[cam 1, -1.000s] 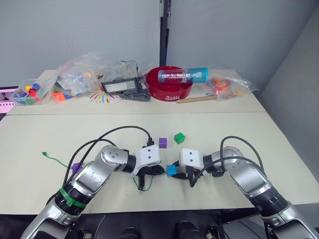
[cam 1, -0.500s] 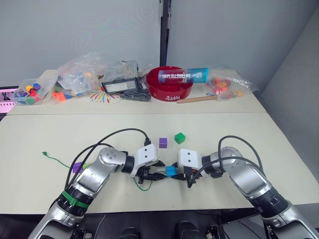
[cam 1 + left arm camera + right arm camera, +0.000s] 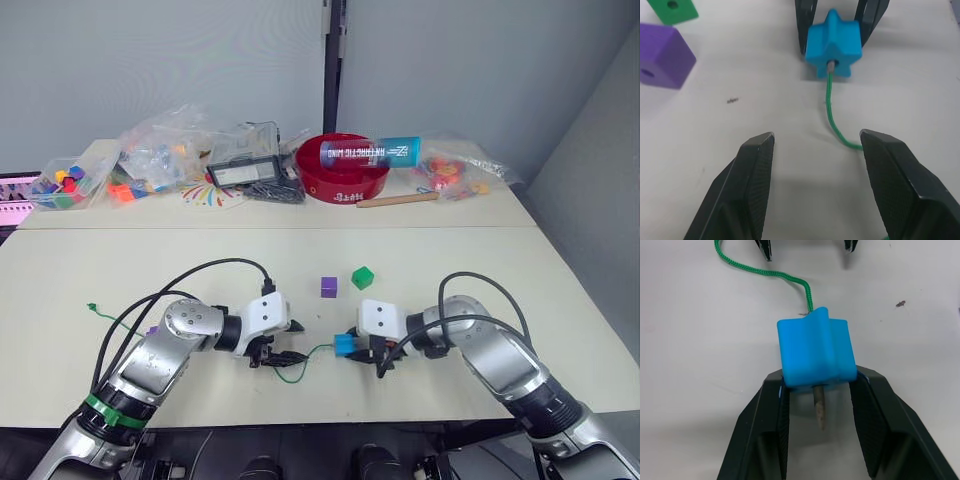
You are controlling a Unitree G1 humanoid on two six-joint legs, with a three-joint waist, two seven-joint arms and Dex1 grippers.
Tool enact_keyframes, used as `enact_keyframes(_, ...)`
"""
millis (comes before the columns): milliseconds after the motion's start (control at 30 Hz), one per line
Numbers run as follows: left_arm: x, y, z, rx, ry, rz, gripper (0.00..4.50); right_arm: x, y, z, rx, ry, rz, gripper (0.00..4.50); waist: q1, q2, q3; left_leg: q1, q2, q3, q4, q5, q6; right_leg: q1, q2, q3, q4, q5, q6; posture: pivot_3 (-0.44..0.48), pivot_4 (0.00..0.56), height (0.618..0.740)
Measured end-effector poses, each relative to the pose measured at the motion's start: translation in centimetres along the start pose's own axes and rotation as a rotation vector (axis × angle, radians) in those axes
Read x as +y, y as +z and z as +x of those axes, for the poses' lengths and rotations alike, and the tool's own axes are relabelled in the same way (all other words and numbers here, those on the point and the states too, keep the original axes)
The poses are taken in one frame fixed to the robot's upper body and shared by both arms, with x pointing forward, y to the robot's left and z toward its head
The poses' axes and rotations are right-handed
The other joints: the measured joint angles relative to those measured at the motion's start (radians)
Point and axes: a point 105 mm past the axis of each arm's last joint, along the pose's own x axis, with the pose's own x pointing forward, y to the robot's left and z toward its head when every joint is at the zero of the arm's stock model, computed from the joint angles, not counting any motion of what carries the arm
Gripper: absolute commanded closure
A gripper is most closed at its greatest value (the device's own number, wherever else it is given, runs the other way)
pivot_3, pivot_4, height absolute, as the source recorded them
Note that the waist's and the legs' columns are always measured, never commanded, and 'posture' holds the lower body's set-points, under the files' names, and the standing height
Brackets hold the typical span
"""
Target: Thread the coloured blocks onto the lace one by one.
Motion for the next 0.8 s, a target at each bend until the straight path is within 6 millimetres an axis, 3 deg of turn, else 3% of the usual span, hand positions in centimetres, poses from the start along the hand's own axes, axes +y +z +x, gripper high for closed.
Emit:
enact_keyframes(200,-0.8,0.1,1.4,-0.025,-0.025,-0.065,1.62,0.0,0.0,-0.1,0.018,0.000,0.006,3.25,0.002,0.000,0.000,0.000,0.000,0.000,0.000,0.000,0.000,0.000,0.000,0.000,0.000,0.000,0.000,0.000,0.150,0.740)
enact_keyframes(500,-0.4,0.4,2.1,-0.010,0.004,-0.082,4.43,0.1,0.0,-0.1,0.028,-0.001,0.017,3.25,0.001,0.000,0.000,0.000,0.000,0.000,0.000,0.000,0.000,0.000,0.000,0.000,0.000,0.000,0.000,0.000,0.150,0.740)
enact_keyframes(800,-0.6,0.7,2.4,-0.008,-0.011,-0.066,4.47,0.1,0.0,-0.2,0.035,-0.006,0.024,3.25,0.003,0.000,0.000,0.000,0.000,0.000,0.000,0.000,0.000,0.000,0.000,0.000,0.000,0.000,0.000,0.000,0.150,0.740)
